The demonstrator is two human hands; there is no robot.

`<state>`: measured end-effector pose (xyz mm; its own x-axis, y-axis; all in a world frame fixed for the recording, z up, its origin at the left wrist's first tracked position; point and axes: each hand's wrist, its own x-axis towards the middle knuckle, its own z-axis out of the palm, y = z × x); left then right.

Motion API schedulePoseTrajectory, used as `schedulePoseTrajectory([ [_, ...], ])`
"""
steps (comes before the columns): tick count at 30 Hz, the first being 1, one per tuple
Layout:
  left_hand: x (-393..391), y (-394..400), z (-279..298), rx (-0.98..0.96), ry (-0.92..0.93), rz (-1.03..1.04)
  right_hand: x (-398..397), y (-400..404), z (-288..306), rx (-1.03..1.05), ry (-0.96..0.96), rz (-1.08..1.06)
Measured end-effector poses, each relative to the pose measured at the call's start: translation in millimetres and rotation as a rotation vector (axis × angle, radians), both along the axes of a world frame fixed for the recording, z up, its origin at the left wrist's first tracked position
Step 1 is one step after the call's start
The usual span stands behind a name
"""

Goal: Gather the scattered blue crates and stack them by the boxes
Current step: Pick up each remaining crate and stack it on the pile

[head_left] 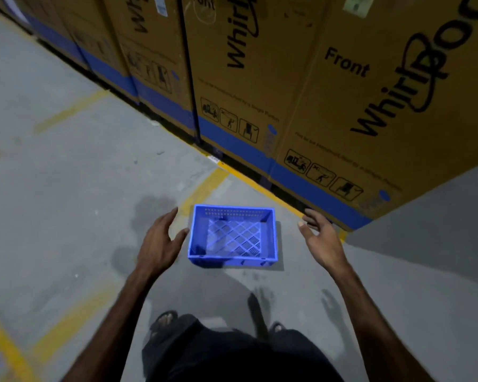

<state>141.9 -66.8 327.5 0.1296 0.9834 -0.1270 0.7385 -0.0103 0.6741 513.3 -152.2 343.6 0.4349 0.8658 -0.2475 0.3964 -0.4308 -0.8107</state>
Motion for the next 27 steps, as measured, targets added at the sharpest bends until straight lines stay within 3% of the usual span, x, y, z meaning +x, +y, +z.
schedulePoseTrajectory([
  [8, 43.1, -36.8, -28.8, -0.108, 0.050, 0.162, 65.7, 33.5, -53.7, -0.111, 0.024, 0.160],
  [14, 37.0, 15.2, -85.8, -0.155, 0.047, 0.227, 66.2, 95.2, -115.9, -0.146, 0.091, 0.096],
  [19, 34.3, 83.7, -188.0, -0.176, 0.034, 0.261, 61.3, 150.8, -210.6, -0.147, 0.160, 0.042],
  [27, 39.8, 164.8, -405.2, -0.216, 0.033, 0.271, 74.4, 210.7, -423.8, -0.172, 0.161, -0.022],
])
